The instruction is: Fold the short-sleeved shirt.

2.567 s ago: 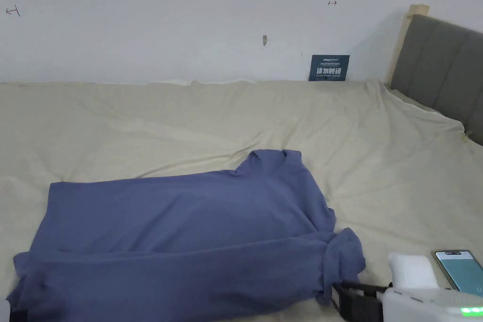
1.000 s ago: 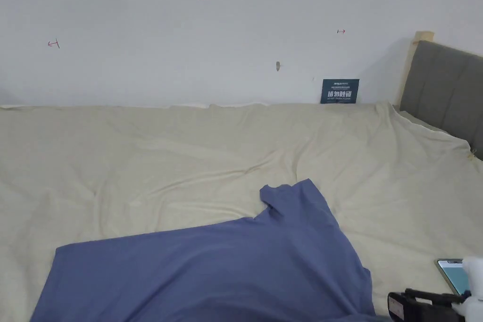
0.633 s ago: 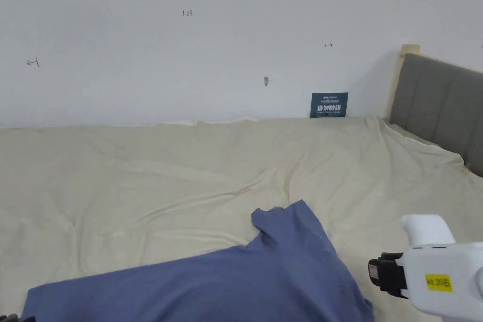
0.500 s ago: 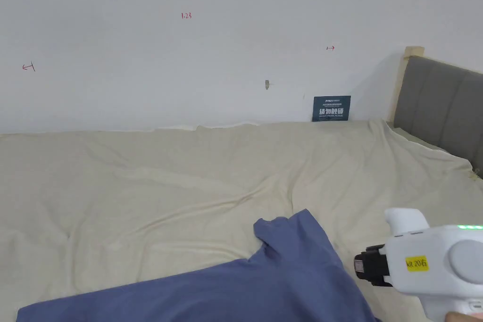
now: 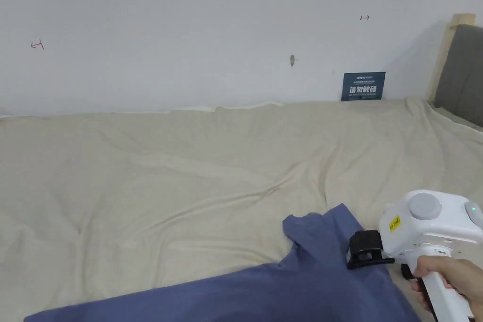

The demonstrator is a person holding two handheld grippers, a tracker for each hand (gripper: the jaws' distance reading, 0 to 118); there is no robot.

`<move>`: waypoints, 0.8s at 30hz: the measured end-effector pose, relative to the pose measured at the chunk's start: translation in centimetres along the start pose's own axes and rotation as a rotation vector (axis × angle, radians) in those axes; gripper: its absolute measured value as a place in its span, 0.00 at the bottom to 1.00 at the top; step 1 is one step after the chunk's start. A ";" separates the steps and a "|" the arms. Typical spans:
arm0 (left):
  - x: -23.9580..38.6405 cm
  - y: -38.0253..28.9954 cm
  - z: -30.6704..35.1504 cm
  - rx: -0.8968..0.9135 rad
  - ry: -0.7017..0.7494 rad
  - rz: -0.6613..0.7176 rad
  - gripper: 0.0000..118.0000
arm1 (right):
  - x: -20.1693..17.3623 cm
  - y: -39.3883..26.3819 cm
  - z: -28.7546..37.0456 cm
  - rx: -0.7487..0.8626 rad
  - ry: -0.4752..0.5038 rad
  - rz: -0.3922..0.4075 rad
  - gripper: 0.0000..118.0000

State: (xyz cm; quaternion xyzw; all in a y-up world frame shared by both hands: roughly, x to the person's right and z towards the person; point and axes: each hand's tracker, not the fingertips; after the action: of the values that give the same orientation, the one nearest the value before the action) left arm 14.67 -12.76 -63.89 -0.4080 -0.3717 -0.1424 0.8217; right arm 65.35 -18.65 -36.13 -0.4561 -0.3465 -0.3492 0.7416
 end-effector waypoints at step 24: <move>-4.1 8.8 -11.8 -0.173 -0.005 0.128 0.98 | -3.1 -1.5 5.2 0.118 -0.019 0.213 0.00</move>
State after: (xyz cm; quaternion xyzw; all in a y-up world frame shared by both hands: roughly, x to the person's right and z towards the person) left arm 22.40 -16.65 -76.49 -0.5008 -0.3331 -0.1203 0.7898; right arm 61.52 -13.75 -36.30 -0.4492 -0.3227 -0.2431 0.7968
